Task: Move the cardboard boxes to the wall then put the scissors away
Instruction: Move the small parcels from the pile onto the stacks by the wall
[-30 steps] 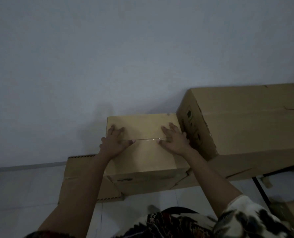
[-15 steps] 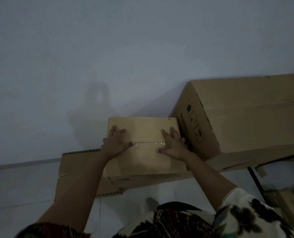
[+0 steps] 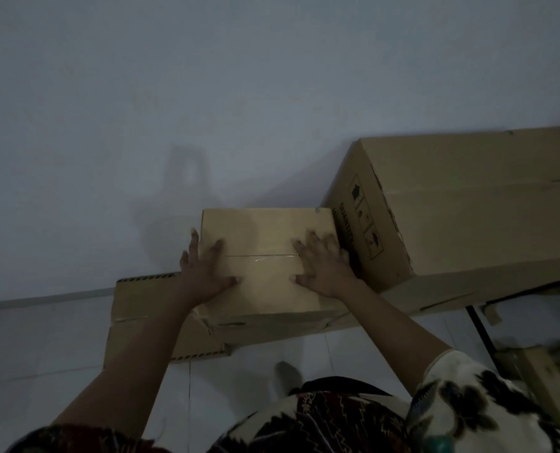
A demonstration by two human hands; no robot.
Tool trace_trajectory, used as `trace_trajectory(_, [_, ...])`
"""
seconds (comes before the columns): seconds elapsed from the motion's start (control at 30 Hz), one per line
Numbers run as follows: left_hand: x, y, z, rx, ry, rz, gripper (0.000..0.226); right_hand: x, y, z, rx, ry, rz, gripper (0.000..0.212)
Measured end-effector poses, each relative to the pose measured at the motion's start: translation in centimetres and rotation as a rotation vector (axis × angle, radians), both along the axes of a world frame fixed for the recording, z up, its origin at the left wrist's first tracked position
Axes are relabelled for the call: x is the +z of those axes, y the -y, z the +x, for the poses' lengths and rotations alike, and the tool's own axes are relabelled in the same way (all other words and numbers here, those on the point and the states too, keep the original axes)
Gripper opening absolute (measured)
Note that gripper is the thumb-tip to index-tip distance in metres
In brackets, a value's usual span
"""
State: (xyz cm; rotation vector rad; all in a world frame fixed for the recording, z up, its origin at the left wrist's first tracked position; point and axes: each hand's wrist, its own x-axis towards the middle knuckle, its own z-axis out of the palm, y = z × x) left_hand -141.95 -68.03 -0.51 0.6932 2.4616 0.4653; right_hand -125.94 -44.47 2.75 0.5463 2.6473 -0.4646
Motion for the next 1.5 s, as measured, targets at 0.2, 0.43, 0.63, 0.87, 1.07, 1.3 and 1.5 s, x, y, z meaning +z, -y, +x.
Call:
trace_trajectory(0.2, [0.0,1.0,2.9,0.016,0.046,0.085,0.113,-0.6,2.9,0.8,0.234,0.148,0.053,0.123])
trace_trajectory(0.43, [0.4,0.9,4.4,0.067,0.053,0.076,0.108,-0.6,4.7,0.1,0.365,0.237,0.268,0.111])
trace_trajectory(0.63, [1.2,1.8,6.1,0.094,0.06,0.037,0.108,-0.5,5.6,-0.6,0.511,0.242,0.332,0.095])
trace_trajectory(0.87, [1.4,1.8,11.6,0.133,0.132,-0.015,0.113,-0.7,6.3,-0.3,0.727,0.207,0.444,0.081])
trace_trajectory(1.07, [2.8,1.8,12.3,0.028,0.133,-0.099,0.104,-0.1,7.2,0.3,0.641,0.246,0.198,0.086])
trace_trajectory(1.3, [3.5,2.1,6.0,-0.113,-0.045,-0.241,0.084,0.2,13.5,-1.3,0.154,0.255,-0.024,0.103])
trace_trajectory(1.5, [2.6,3.0,2.0,-0.189,-0.141,-0.41,0.082,-1.3,16.5,-1.7,-0.038,0.21,-0.003,0.132])
